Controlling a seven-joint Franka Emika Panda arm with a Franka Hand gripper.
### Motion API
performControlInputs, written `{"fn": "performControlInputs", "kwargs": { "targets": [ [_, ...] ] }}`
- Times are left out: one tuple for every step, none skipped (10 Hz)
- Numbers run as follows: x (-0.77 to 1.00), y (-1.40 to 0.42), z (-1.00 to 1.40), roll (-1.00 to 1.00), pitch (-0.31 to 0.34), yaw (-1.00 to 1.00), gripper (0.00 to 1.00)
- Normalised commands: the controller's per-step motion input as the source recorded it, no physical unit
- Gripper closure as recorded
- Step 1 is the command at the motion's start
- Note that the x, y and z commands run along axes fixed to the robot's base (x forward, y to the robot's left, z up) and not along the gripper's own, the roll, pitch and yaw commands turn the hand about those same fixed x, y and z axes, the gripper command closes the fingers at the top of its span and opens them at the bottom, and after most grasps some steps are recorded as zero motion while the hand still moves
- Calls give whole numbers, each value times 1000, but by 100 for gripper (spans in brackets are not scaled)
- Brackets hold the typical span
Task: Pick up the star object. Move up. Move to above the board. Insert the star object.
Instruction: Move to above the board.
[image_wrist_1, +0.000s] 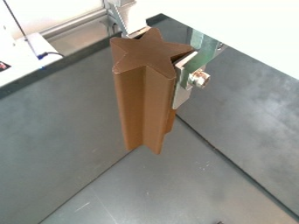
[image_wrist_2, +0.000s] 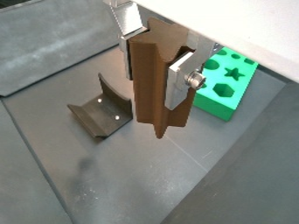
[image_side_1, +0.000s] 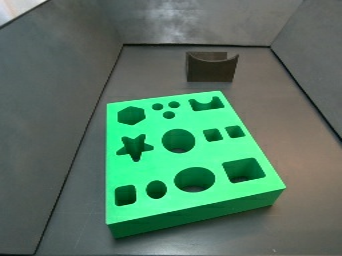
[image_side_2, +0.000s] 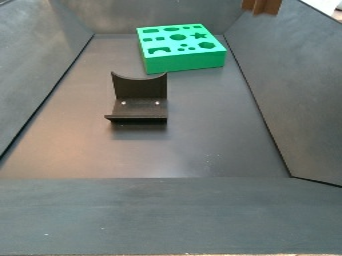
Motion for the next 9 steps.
{"fn": "performControlInputs", "kwargs": {
  "targets": [
    [8, 0, 301, -93, 65, 16, 100],
    [334, -1000, 111, 140, 357, -348, 100],
    [339, -1000, 86, 155, 339, -336, 100],
    [348, -1000, 92, 162, 320, -212, 100],
    [361, -1000, 95, 57, 257, -94, 100],
    [367, -1000, 94, 16, 204, -35, 100],
    [371, -1000, 97, -8, 163, -17, 100],
    [374, -1000, 101, -5, 122, -2, 100],
    [380, -1000, 101, -1, 108, 4, 100]
  ]
}}
